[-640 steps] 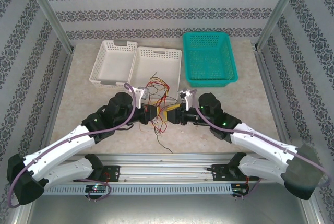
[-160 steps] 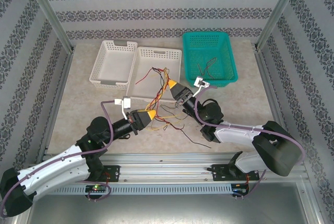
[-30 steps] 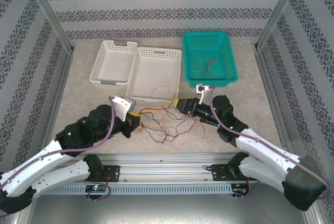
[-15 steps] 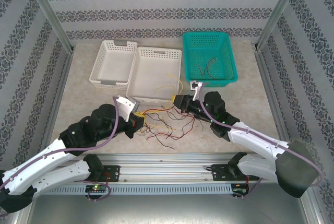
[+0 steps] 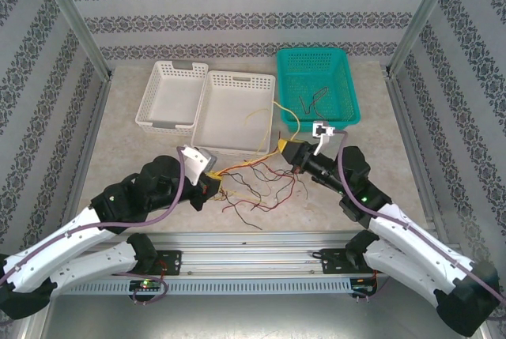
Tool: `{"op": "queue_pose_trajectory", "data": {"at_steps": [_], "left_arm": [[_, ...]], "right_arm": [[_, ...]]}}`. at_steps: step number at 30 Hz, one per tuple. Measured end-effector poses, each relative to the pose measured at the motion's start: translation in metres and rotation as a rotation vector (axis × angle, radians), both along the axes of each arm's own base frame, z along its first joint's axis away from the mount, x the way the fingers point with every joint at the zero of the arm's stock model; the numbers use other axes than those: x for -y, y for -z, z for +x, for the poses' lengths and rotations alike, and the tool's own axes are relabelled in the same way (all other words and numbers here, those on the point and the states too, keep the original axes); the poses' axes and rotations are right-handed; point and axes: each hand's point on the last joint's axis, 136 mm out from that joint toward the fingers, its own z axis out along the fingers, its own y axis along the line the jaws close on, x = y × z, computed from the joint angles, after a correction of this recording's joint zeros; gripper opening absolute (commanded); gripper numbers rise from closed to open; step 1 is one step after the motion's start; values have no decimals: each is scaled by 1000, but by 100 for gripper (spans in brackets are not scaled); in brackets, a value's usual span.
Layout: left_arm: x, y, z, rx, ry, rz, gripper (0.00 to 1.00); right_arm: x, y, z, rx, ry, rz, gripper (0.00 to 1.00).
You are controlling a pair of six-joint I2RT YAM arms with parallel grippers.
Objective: Untangle the cables
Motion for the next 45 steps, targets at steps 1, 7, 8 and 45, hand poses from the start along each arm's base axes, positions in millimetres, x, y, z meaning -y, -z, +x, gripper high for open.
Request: {"op": "queue_pose_trajectory", "data": {"at_steps": [1, 7, 8, 45], "left_arm": [[1, 1, 0, 2, 6, 6, 1], [5, 3, 1, 18, 26, 24, 7], [7, 1, 1, 26, 31, 20, 8], [52, -50, 32, 63, 7, -204, 87]], "right_arm": [[2, 2, -1, -7, -2, -9, 0], [13, -1, -4, -36, 4, -69, 0], [14, -3, -4, -33, 7, -75, 0], [18, -91, 15, 185, 1, -58, 0]]}}
